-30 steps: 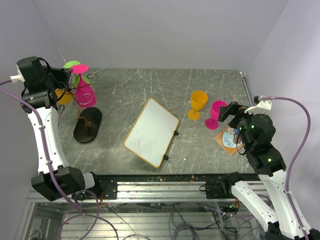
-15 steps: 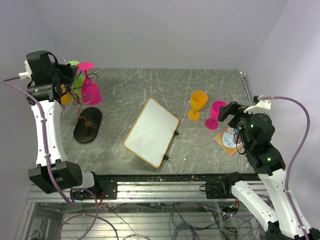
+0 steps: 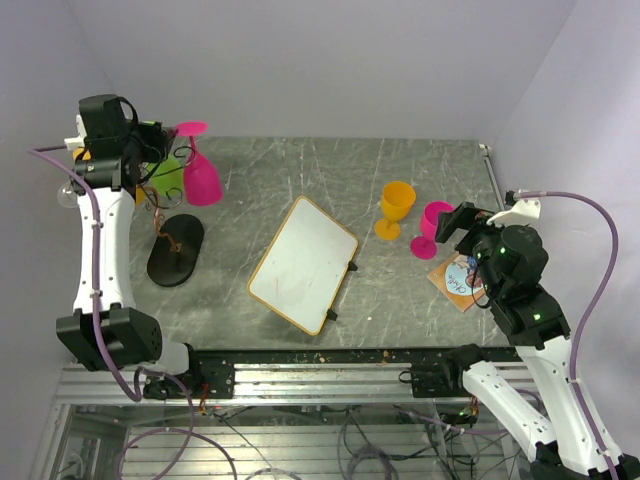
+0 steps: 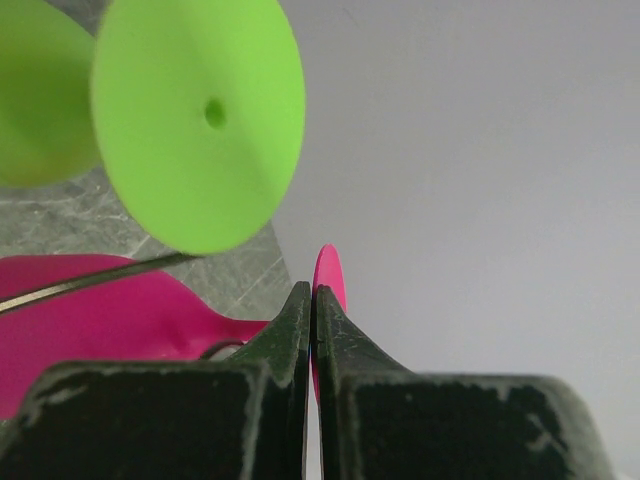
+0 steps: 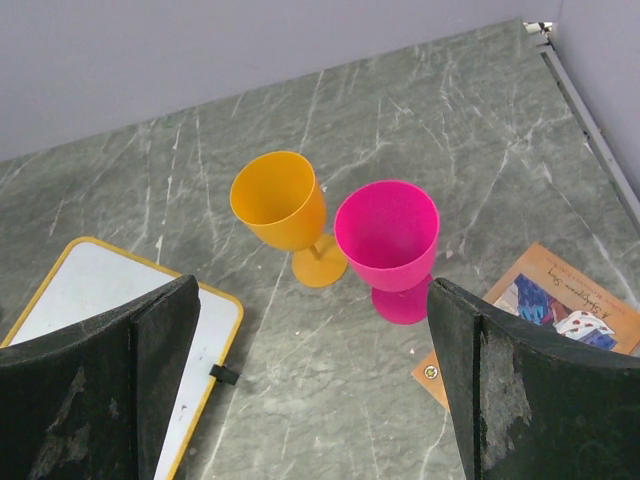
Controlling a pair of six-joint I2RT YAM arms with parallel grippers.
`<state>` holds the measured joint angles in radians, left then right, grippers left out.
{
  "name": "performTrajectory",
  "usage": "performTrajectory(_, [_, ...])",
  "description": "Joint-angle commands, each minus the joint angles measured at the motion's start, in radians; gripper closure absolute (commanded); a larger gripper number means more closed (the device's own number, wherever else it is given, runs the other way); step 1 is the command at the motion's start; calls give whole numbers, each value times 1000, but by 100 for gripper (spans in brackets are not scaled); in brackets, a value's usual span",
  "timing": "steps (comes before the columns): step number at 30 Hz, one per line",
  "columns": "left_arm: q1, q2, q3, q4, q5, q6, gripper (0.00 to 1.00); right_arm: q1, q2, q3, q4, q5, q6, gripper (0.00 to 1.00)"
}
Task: Take the wine glass off the wine glass rack
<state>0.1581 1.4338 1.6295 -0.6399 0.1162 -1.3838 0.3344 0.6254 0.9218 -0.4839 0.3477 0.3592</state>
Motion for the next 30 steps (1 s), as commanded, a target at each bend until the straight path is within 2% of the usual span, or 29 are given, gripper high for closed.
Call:
performTrajectory(1, [-45, -85, -40, 122, 51, 32, 93, 5, 3, 26, -2, -14, 12, 5])
performTrajectory(7, [-117, -173, -234, 436, 248, 33, 93, 5, 43, 70, -22, -75, 43, 5])
performTrajectory(11, [-242, -251, -337, 719, 306, 73, 93, 5, 66, 73, -16, -143, 98, 5])
performTrajectory(16, [-384, -346, -473, 1009, 380, 72, 93, 5, 106, 43, 99, -358, 233, 6])
performTrajectory(20, [-442, -409, -622, 1316, 436, -50, 93, 5, 159, -7, 318, -698, 335, 6])
performTrajectory(24, [-469, -439, -708, 1538, 439, -172, 93, 5, 226, -71, 658, -966, 519, 6])
performTrajectory(27, [-484, -439, -736, 1663, 444, -243, 93, 6, 286, -123, 950, -1088, 683, 7])
performTrajectory(28, [-495, -439, -750, 1707, 435, -268, 93, 11, 305, -134, 1070, -1109, 741, 7])
performTrajectory(30, [-515, -437, -778, 1789, 414, -313, 93, 26, 339, -147, 1203, -1120, 804, 8])
